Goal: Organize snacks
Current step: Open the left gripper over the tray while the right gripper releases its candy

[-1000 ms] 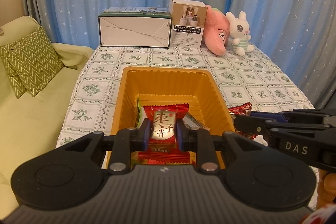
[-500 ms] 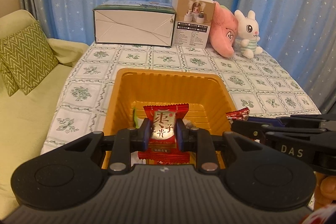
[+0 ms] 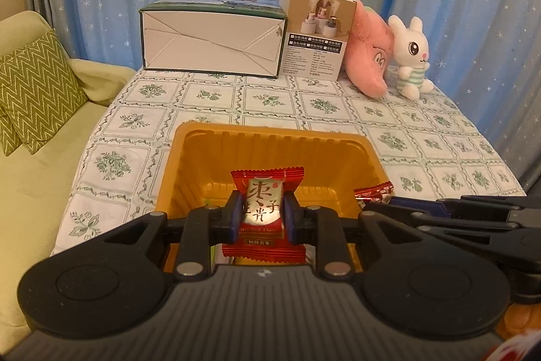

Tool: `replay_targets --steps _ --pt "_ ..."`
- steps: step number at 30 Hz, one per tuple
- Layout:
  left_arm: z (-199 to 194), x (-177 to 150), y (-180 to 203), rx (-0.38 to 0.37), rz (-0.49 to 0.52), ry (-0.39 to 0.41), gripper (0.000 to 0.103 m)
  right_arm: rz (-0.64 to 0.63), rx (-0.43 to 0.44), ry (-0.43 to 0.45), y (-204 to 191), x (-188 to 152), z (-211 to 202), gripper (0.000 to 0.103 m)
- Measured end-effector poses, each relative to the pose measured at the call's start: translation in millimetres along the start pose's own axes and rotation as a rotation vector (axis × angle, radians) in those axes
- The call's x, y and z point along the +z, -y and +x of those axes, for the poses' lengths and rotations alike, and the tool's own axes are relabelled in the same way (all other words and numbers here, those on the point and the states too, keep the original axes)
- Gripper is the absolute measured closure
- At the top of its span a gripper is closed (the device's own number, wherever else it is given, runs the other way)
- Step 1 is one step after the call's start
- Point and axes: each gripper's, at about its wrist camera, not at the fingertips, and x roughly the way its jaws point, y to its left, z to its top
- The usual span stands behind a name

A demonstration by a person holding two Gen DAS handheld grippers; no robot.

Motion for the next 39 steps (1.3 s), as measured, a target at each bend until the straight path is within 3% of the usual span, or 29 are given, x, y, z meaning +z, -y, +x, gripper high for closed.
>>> replay_targets --steps 7,8,9,10,17,39 --pt "17.2 7.6 0.3 -0.007 0.005 -0.013 0.078 -0.003 -0.007 -0.006 4.8 9.1 14.3 0.082" --pt "18.4 7.7 -0.1 -0.008 0.005 -0.017 0.072 0.002 -0.006 -0.006 6.1 9.2 14.5 0.082" --pt "18.7 7.4 -0.4 -0.007 0.006 -0.017 0.058 0.007 -0.004 -0.006 6.9 9.3 14.7 0.082" --pt "18.0 7.2 -1.1 -0.007 0.004 -0.012 0.052 0.01 -0.004 -0.005 7.9 9.1 14.9 0.082" --pt "13.0 7.8 -9.0 0.044 -0.008 0.011 0.053 0.025 -0.001 -0.009 10.0 8.1 16.0 0.082" --pt "10.7 7.4 -11.4 0.057 -0.015 0.007 0.051 0.019 0.02 0.007 8.2 17.1 19.5 0.081"
